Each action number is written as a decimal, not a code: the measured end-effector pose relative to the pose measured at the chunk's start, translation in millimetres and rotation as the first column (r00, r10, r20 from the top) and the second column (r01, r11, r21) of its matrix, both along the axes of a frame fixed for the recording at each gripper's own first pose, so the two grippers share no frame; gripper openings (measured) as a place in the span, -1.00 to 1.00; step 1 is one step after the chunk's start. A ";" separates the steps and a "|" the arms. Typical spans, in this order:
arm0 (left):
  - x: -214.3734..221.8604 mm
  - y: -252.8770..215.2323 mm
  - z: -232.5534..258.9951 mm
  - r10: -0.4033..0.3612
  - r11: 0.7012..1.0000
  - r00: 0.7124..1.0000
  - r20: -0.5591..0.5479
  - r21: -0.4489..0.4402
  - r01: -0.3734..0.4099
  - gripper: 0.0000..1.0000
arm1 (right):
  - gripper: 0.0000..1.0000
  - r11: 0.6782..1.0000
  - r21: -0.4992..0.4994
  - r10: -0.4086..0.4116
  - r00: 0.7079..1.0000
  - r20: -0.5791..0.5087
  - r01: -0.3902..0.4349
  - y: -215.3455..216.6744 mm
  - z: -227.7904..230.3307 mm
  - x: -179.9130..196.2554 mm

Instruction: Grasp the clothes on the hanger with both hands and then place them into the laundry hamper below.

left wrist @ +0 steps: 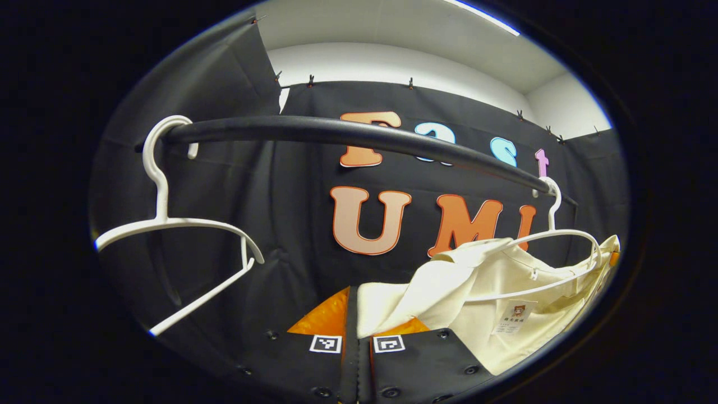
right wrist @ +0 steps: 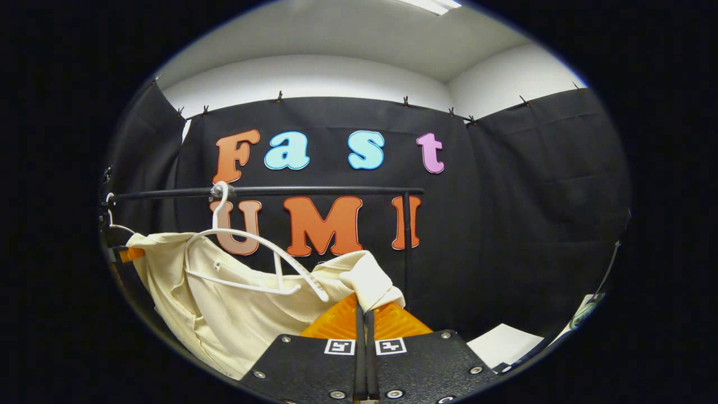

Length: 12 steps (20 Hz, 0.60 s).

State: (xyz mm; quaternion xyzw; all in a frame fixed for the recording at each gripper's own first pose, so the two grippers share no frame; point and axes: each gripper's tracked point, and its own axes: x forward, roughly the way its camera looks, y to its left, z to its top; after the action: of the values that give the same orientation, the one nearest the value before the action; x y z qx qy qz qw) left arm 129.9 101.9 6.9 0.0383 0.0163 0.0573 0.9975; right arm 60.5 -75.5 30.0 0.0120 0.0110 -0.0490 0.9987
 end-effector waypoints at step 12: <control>9.6 41.1 -42.8 0.118 0.993 0.990 -0.073 0.011 -0.117 -0.87 | -1.00 0.998 0.063 -0.017 0.994 -0.110 0.024 -12.5 -77.3 24.9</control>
State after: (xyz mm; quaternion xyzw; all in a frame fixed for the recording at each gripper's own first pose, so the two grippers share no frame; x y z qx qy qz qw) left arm 139.5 143.0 -35.8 0.0426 0.0548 0.1146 0.9910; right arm 85.4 -88.0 -47.3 0.0414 0.0672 -0.0596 0.9951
